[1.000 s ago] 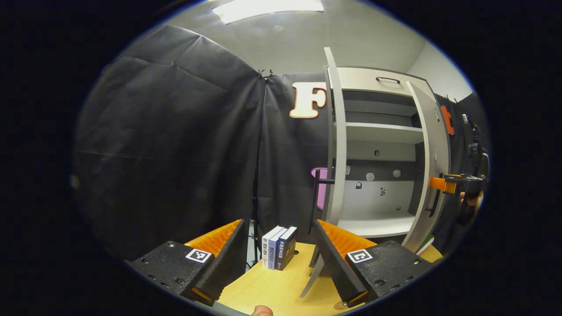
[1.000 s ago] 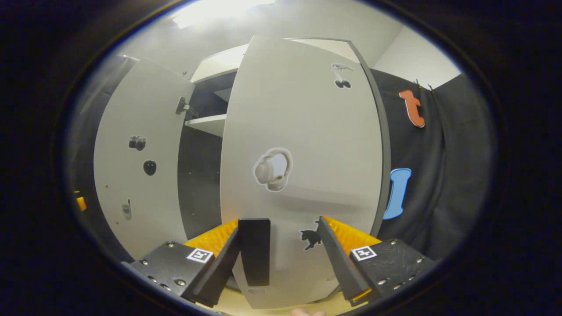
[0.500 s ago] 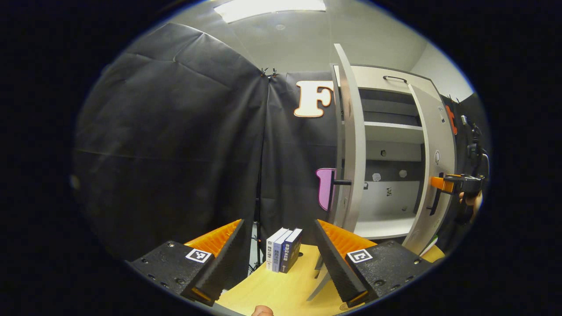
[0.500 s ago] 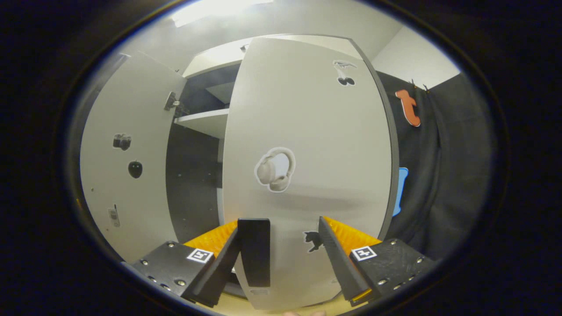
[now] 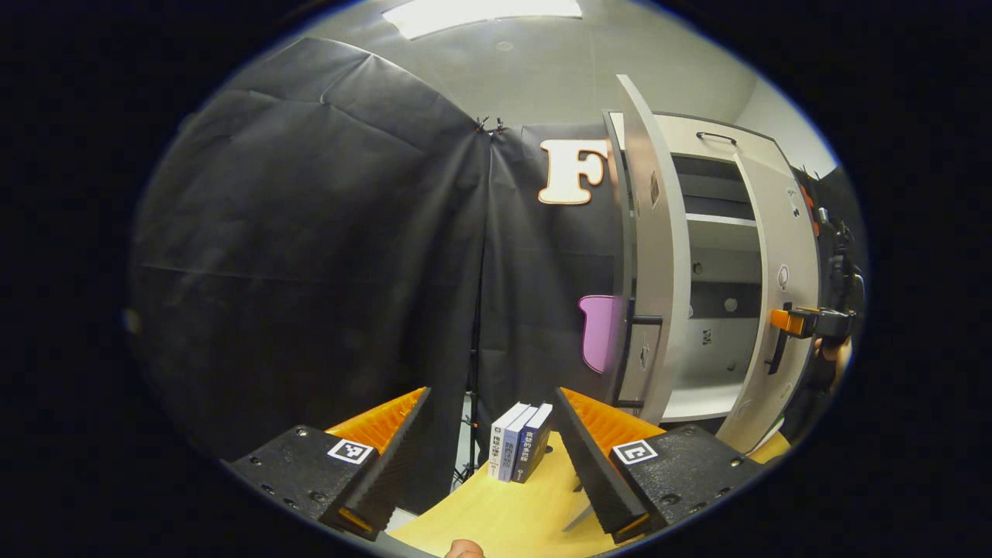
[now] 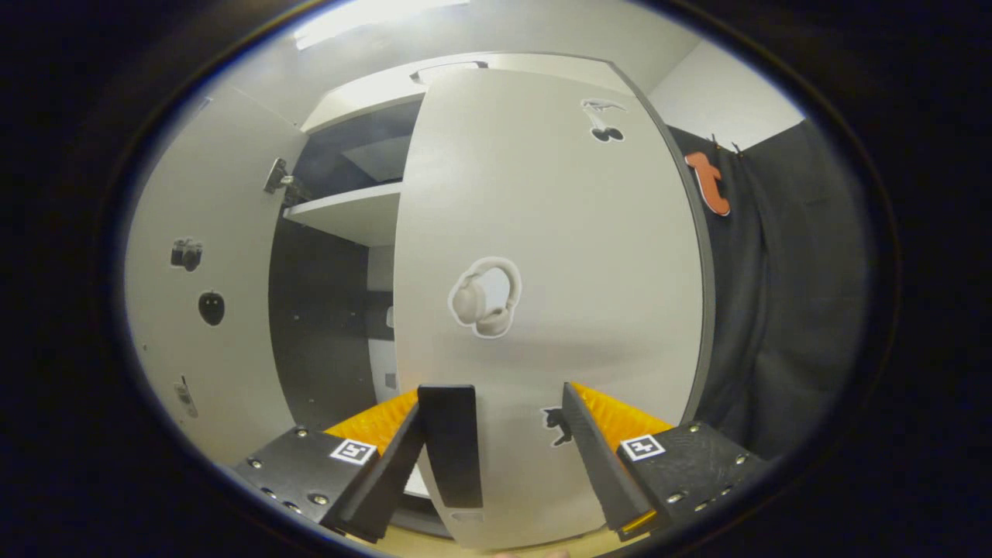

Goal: Grasp the bottle in the cabinet with the left hand and place it on the coaster, then close the right door with the right hand and the left door with the left hand.

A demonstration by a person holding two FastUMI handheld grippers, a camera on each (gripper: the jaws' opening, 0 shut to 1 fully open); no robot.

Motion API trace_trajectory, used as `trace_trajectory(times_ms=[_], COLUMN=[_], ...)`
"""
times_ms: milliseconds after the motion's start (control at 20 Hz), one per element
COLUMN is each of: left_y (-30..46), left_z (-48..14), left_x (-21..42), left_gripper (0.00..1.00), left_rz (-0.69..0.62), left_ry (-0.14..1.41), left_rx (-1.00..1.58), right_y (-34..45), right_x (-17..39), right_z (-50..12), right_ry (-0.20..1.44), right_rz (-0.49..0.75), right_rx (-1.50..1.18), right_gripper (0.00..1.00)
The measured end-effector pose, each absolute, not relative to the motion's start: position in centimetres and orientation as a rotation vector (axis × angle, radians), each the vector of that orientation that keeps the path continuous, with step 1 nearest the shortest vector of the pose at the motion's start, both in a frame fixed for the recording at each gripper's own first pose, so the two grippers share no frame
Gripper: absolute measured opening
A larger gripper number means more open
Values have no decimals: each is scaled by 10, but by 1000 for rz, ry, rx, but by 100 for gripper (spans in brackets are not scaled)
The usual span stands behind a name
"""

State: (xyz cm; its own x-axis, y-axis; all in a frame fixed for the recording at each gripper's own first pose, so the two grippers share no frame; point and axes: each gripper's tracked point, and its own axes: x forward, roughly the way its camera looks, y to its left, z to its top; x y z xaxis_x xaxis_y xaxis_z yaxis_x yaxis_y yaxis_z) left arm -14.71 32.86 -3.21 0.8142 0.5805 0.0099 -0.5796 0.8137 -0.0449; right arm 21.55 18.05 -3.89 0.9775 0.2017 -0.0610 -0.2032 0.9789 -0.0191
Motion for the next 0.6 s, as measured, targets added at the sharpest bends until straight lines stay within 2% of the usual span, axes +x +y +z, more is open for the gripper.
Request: trace_trajectory(times_ms=[600], left_y=[348], left_z=[-37], left_x=[-147], left_gripper=[96], left_rz=[652], left_ry=[-18], left_rx=[-44], right_y=[188], right_x=[237], right_z=[-41], right_ry=[35], right_rz=[150], right_rx=[-35], right_gripper=[99])
